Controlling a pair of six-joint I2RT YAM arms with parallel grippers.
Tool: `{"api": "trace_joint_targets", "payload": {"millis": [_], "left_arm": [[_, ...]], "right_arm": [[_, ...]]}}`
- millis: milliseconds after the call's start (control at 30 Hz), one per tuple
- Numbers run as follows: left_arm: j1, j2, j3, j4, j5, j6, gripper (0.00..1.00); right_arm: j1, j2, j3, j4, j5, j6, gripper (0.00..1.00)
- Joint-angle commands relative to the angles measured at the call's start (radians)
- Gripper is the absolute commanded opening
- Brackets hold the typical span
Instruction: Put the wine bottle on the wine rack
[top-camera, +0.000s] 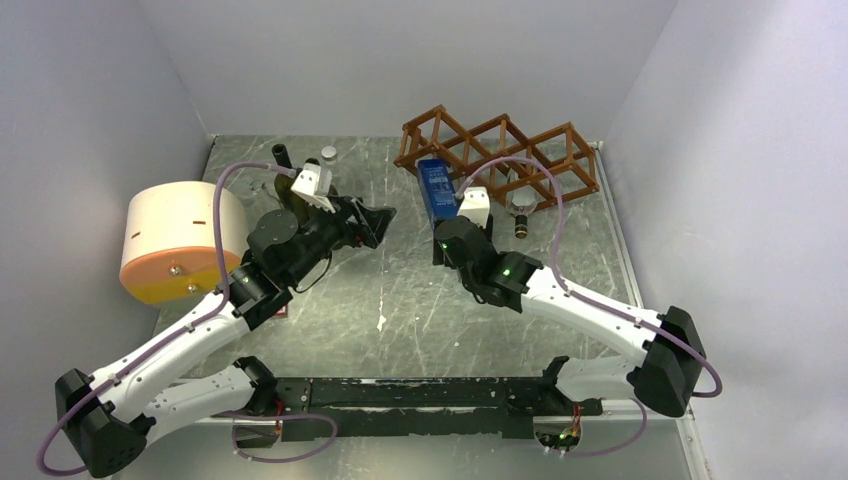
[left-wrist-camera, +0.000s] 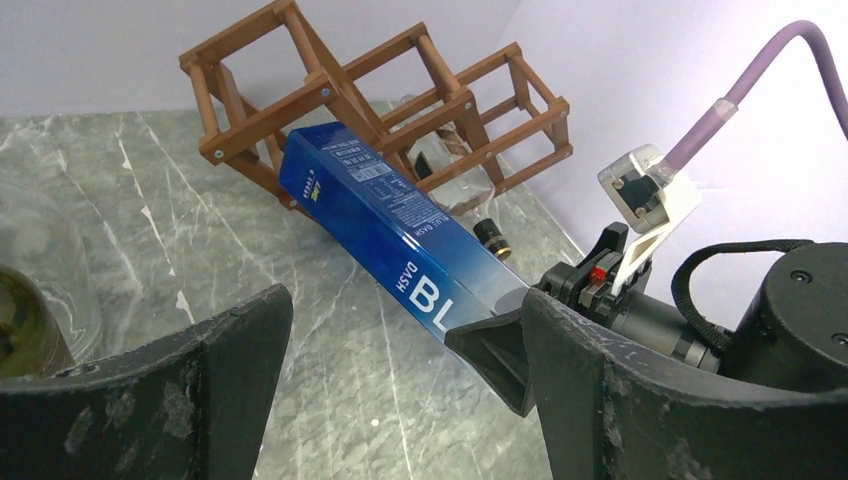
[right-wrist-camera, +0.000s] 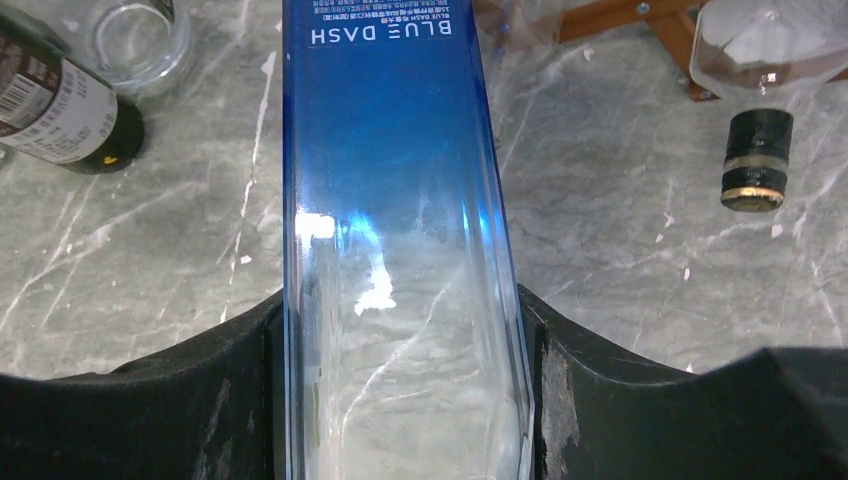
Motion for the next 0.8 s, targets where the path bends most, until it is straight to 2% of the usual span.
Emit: {"api": "trace_joint_targets", "payload": {"millis": [0,767], "left_arm": [[0.003,-0.010,-0.011,-0.017,0.007,-0.008,0.88],[0.003,0.005,0.041,-0.112,0.094,0.032,0.87]], "right_arm": [[-0.005,-0.017,0.008,0.184,0.082,0.076,0.00],[-0.060,0.032,0.082,0.216,0.080,0.291,0.00]]}}
